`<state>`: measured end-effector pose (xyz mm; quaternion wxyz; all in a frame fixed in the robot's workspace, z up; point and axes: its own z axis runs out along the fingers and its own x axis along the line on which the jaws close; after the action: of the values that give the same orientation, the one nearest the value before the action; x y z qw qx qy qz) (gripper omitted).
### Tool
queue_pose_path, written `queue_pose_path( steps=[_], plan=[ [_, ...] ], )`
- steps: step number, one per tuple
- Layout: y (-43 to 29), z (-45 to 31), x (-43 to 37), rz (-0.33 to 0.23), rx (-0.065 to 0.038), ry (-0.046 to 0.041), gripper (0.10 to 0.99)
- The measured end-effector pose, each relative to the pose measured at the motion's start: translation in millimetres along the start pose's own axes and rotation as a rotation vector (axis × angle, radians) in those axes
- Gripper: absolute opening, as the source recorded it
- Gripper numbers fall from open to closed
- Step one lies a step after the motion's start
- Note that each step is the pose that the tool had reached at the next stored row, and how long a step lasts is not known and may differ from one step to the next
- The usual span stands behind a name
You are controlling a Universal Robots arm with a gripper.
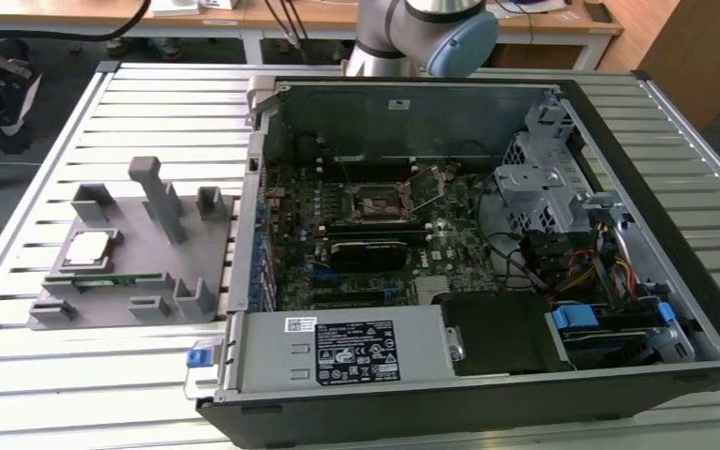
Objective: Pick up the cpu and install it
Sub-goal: 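Pick up the cpu and move it towards the insertion slot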
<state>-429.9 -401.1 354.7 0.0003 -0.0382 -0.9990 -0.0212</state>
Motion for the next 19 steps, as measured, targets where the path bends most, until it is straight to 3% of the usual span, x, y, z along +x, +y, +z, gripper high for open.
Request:
queue_pose_path(
  steps=[3,4,5,7,8,11,12,13,14,16,19],
  plan=[
    [-0.3,5.5,0.0,0.0,-0.001,0.0003,0.114],
    [-0.6,7.3,0.0,-0.002,-0.001,0.0005,0.169],
    [-1.0,9.1,-0.1,-0.007,-0.001,0.0007,0.169],
    [-2.3,12.7,-0.2,-0.018,-0.001,0.0014,0.29],
    [-3.1,14.5,-0.1,-0.024,-0.001,0.0017,0.29],
    [-5.3,19.8,0.0,-0.041,-0.002,0.0026,0.467],
    [-6.0,21.6,0.1,-0.045,-0.003,0.0029,0.467],
    [-6.8,23.4,0.2,-0.049,-0.003,0.0029,0.525],
    [-7.4,25.3,0.4,-0.051,-0.004,0.0029,0.525],
    [-8.1,28.8,0.8,-0.053,-0.004,0.0031,0.639],
    [-8.7,33.7,0.9,-0.054,-0.004,0.0052,0.698]
  ],
)
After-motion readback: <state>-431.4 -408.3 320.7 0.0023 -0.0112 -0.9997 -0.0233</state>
